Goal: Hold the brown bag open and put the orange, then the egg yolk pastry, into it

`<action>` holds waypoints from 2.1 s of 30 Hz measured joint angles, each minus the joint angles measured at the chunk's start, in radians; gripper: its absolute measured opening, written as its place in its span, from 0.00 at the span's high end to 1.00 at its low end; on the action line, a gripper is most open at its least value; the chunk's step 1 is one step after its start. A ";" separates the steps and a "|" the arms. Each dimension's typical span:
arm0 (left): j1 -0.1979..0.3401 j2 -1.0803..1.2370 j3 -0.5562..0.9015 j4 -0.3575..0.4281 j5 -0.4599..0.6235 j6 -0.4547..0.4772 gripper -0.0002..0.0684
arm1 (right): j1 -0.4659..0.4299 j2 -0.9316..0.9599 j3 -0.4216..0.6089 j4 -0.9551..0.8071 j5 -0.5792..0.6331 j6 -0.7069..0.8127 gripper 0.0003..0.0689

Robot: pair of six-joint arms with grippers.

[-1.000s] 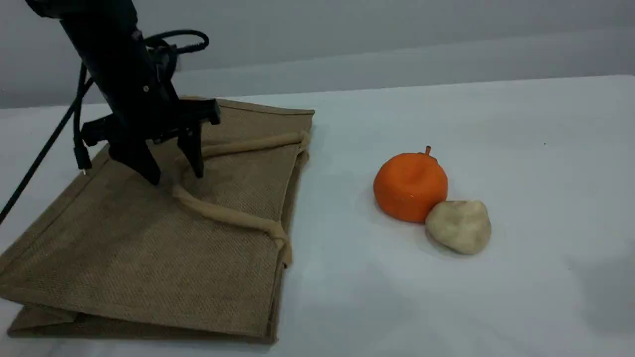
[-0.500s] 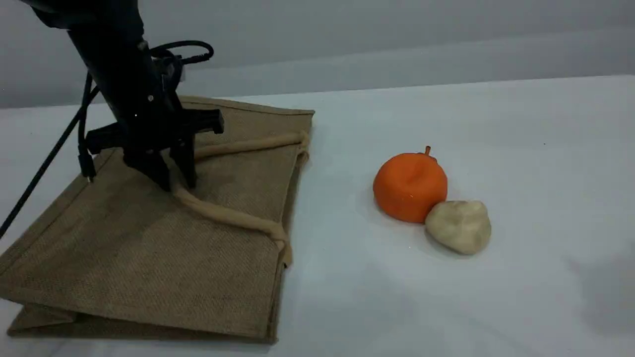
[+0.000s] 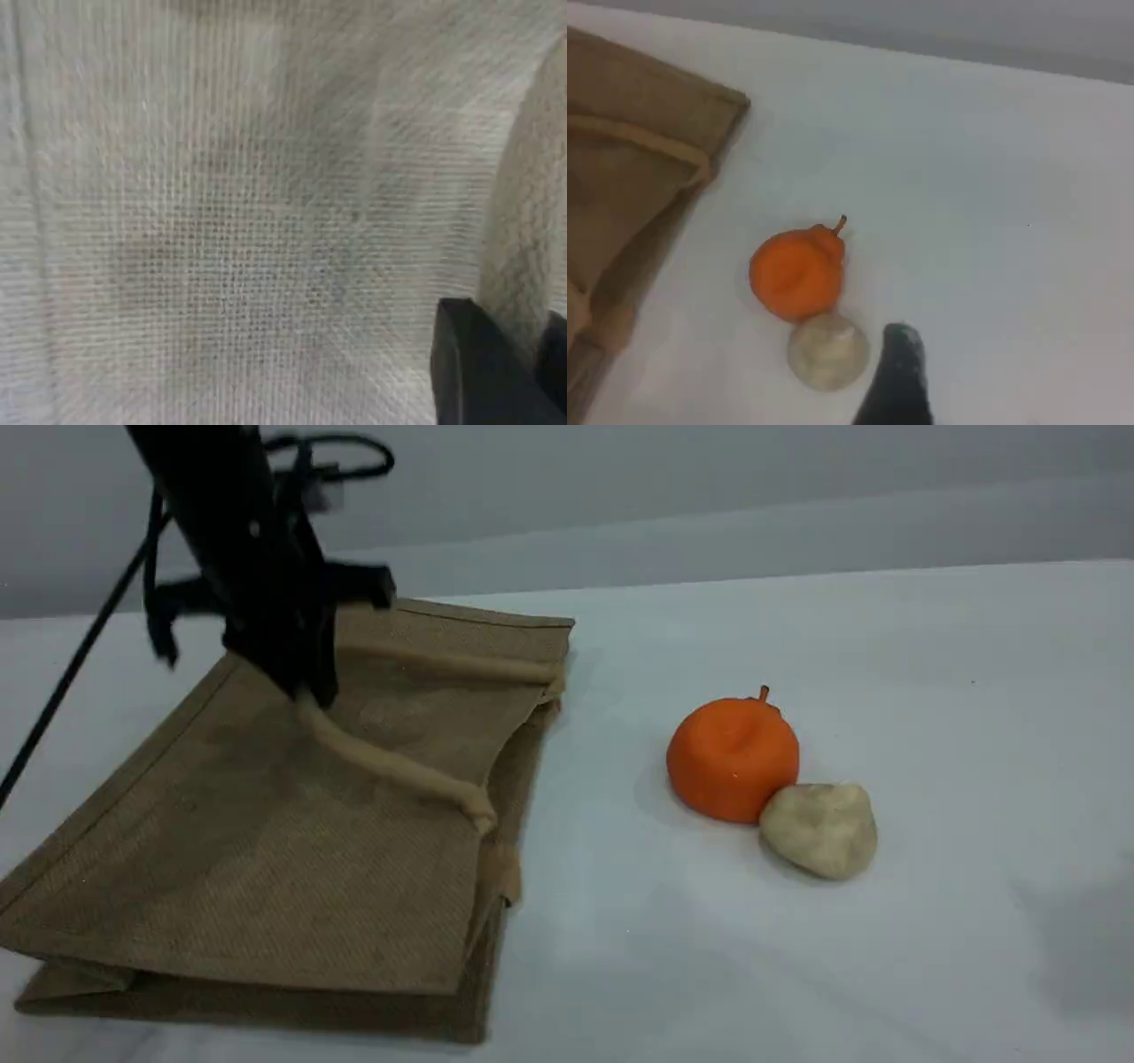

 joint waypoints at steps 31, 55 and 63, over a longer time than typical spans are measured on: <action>0.000 -0.052 -0.590 -0.276 0.263 0.522 0.86 | 0.001 0.505 0.001 0.158 -0.133 -0.199 0.20; 0.000 -0.158 -0.595 -0.468 0.263 0.877 0.86 | 0.142 0.652 -0.001 0.244 -0.213 -0.317 0.20; 0.000 -0.158 -0.595 -0.468 0.263 0.865 0.86 | 0.222 0.762 -0.024 0.255 -0.298 -0.317 0.20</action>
